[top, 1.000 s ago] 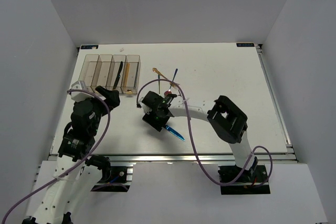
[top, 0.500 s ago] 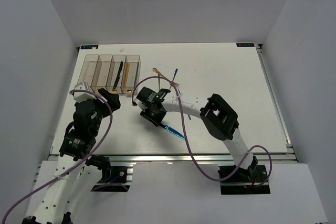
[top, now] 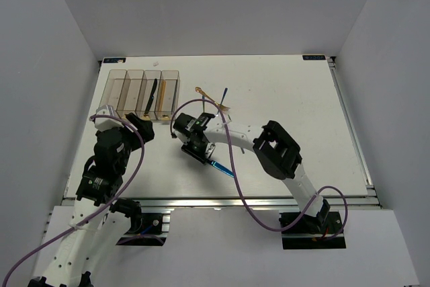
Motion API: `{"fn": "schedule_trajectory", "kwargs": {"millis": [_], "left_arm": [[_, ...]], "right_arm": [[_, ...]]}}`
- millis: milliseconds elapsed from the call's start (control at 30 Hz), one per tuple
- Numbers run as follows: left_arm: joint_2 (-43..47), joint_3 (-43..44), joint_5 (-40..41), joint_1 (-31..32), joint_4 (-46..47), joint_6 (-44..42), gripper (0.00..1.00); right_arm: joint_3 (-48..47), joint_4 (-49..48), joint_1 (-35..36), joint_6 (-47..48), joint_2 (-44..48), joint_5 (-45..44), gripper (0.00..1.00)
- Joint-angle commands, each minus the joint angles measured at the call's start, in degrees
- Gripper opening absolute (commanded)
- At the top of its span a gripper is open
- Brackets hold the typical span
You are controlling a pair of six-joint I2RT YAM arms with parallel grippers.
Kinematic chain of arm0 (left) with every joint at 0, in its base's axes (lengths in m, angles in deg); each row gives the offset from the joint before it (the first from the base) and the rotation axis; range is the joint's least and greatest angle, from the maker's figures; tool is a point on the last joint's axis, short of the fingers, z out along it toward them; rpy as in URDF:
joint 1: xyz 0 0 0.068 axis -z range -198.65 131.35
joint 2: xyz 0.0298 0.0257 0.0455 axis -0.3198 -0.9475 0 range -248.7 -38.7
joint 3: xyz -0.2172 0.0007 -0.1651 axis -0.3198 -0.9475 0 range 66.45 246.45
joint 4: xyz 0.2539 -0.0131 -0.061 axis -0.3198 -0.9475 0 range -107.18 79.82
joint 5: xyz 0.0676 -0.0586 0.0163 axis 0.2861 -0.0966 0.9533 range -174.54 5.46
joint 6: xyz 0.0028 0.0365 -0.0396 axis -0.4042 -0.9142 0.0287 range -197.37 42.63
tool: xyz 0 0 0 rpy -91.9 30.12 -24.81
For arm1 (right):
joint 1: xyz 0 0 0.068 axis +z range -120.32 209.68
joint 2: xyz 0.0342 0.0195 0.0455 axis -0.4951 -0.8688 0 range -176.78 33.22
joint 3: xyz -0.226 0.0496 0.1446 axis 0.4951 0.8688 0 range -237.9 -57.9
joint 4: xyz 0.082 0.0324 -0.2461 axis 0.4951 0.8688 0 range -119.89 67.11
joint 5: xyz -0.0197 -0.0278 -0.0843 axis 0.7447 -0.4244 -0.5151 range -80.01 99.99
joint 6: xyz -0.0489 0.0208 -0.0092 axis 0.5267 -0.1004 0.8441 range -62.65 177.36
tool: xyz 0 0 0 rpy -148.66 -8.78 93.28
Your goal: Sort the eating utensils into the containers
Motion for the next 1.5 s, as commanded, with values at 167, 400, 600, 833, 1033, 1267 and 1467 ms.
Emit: {"fn": "schedule_trajectory", "kwargs": {"millis": [167,400,600,833,1033,1267,1467], "left_arm": [[0.2,-0.3,0.5,-0.1,0.5,-1.1,0.98],[0.5,-0.2,0.7,-0.1,0.4,-1.2,0.98],[0.9,-0.2,1.0,-0.1,0.3,-1.2,0.98],[1.5,-0.4,1.0,0.0,0.3,-1.3,0.98],[2.0,-0.7,-0.2,-0.1,0.7,-0.7,0.98],[3.4,-3.5,-5.9,-0.1,4.0,3.6,0.98],[3.6,-10.0,-11.5,-0.1,9.1,8.7,0.98]], "right_arm": [[-1.0,6.4,0.4,-0.3,-9.0,-3.3,0.39],[-2.3,4.0,0.4,0.0,-10.5,0.1,0.40],[-4.4,4.6,0.4,0.4,-13.3,1.2,0.38],[0.8,-0.5,0.4,-0.3,-10.8,1.2,0.00],[7.0,-7.5,0.4,-0.6,-0.3,-0.4,0.00],[8.3,-7.8,0.4,-1.1,6.0,-3.5,0.00],[8.1,-6.8,0.4,-1.1,6.7,-4.3,0.00]]}}
